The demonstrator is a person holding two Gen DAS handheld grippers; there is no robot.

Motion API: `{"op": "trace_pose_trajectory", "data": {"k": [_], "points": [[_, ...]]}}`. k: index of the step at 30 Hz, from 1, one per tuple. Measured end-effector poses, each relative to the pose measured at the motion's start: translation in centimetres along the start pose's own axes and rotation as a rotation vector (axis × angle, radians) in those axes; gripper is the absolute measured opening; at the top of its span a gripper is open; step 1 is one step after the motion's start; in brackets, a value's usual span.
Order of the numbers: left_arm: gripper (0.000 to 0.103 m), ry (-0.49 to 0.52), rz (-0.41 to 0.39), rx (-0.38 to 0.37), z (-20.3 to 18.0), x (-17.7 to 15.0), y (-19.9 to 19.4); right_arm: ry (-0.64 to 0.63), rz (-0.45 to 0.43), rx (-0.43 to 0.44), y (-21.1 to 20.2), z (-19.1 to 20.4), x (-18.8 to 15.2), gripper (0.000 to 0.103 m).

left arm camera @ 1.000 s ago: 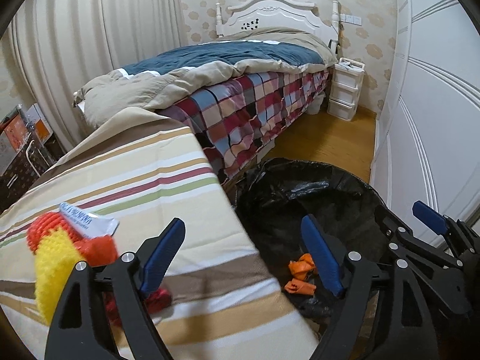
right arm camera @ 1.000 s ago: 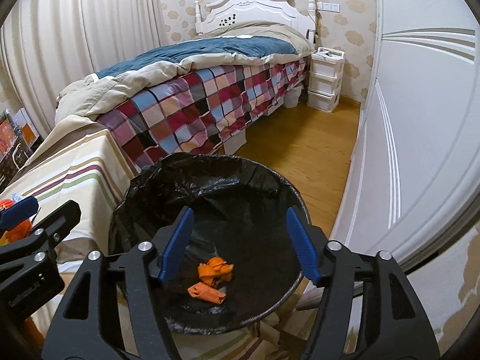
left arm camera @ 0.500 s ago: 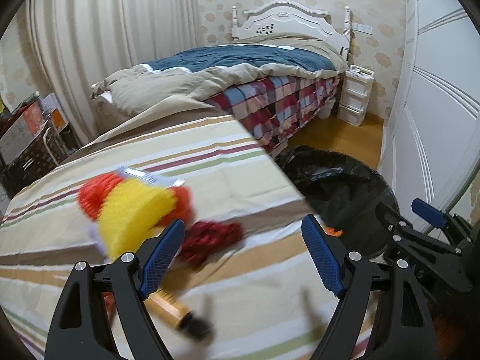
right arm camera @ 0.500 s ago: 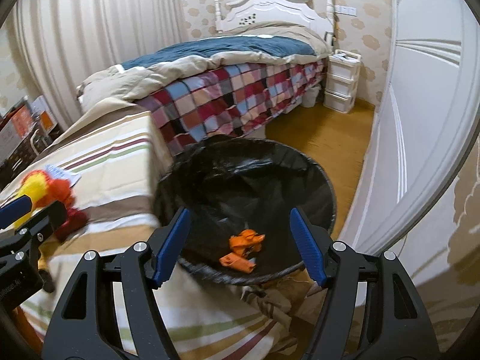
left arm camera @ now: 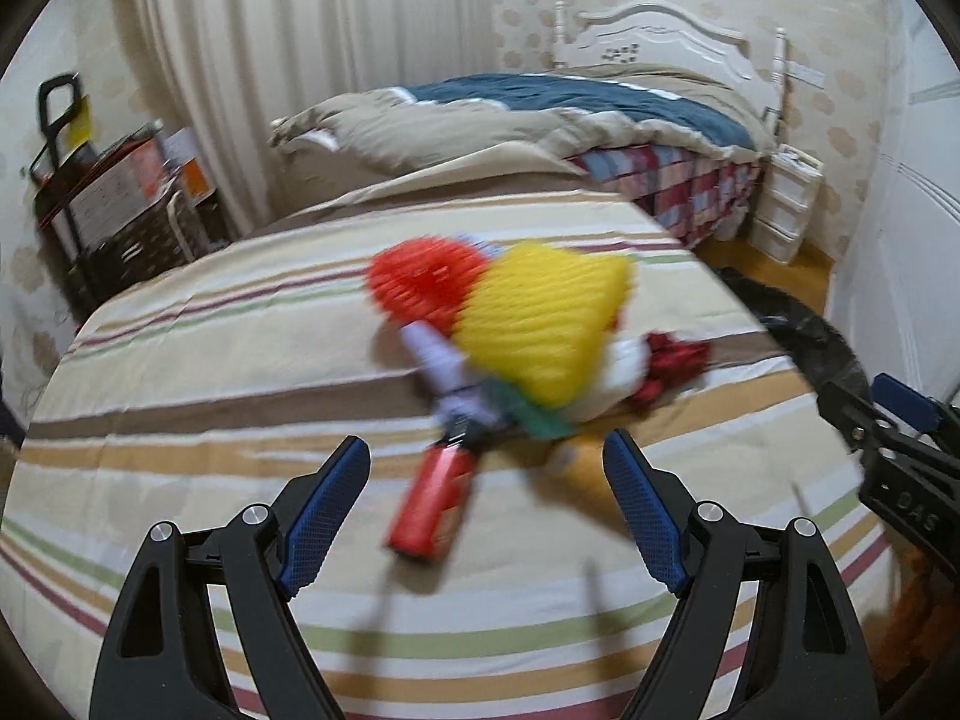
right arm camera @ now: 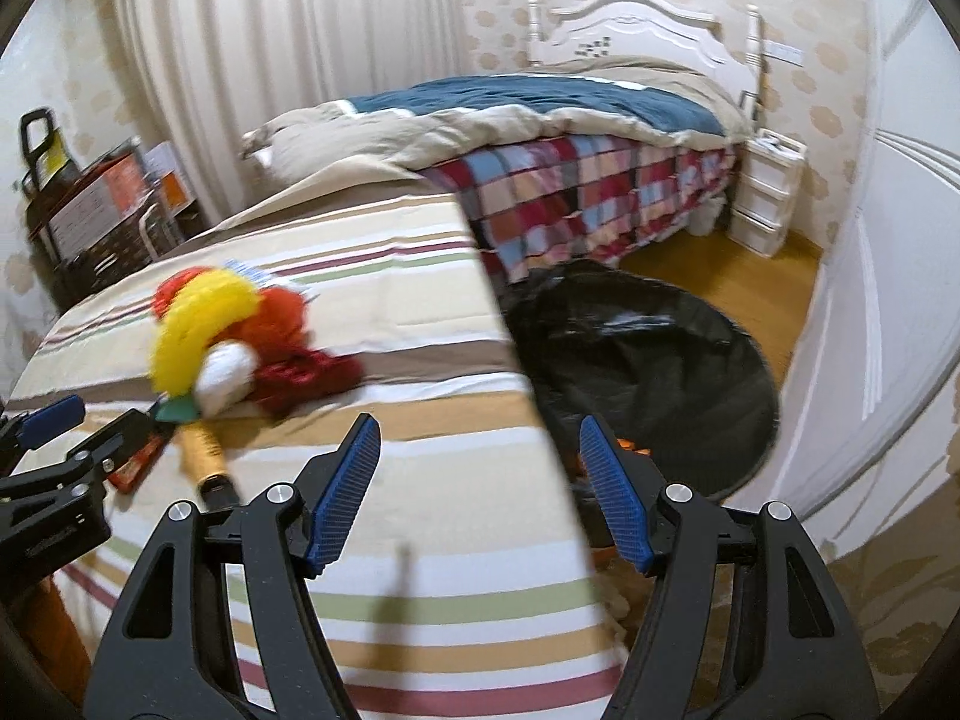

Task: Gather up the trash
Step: 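Grasp the red spray can with the left gripper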

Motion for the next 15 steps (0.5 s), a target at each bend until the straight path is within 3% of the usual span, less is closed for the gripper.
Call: {"op": "trace_pose_trajectory", "data": {"k": [8,15], "points": [[0.080,-0.025,0.047,0.010,2.6,-1.2,1.9,-0.097,0.027,0.048,0.4,4.8,-1.0,0.067],[0.059,-0.012,0.122,-0.032,2.4,-2.0,3.7,-0.131,0.044,0.059,0.7,6.5,-1.3,0.067]]}}
Point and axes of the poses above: each gripper's, at about its wrist camera, not at the fingertips, and y roughly the way its jaws point, z to its left, x to its top, the point moved 7 cm from there along y, roughly the way its jaws point, and after that the axes turned 8 degrees about z, right-handed, at the moved point
